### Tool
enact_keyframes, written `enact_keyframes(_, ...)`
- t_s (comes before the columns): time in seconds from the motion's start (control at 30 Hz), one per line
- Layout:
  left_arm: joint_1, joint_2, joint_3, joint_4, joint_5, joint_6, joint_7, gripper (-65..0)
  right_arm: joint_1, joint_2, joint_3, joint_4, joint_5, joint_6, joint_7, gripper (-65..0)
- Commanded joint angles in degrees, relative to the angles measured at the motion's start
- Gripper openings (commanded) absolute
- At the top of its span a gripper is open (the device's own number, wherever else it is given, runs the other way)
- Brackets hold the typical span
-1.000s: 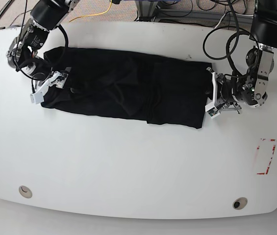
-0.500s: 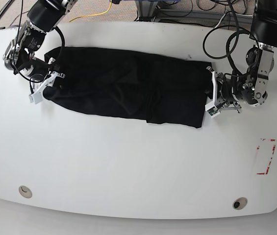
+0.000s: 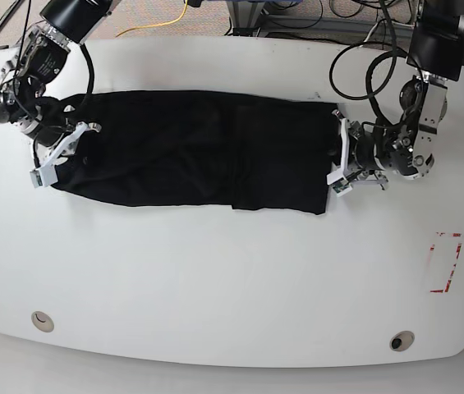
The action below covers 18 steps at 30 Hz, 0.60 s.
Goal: Layout the t-shirt on the table in an organized manner, then fold the t-shirt properly
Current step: 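Lift the shirt end with the right gripper and fold it toward the left gripper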
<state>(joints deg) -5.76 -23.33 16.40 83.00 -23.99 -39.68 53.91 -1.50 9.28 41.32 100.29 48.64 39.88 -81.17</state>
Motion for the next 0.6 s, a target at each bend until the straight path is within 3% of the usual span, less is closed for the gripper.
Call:
enact_keyframes(0.0,0.53,3.86,2.19,-0.58,4.43,-0.32,3.89,-51.2,-0.04,0.88,-2.77,4.72,1.60,0.12,1.17,-65.0)
enact_keyframes(0.33,-2.46,12.56,2.89,-0.76,12.16,-0.32,7.50,-51.2,-0.13,0.88,-10.86,12.81,1.60,0.12,1.17,-65.0)
enact_keyframes(0.57,-3.69,13.88,7.46,-0.85,13.48,-0.32,8.90,-51.2,1.63,0.52,-15.08,12.81,1.60,0.12,1.17,-65.0)
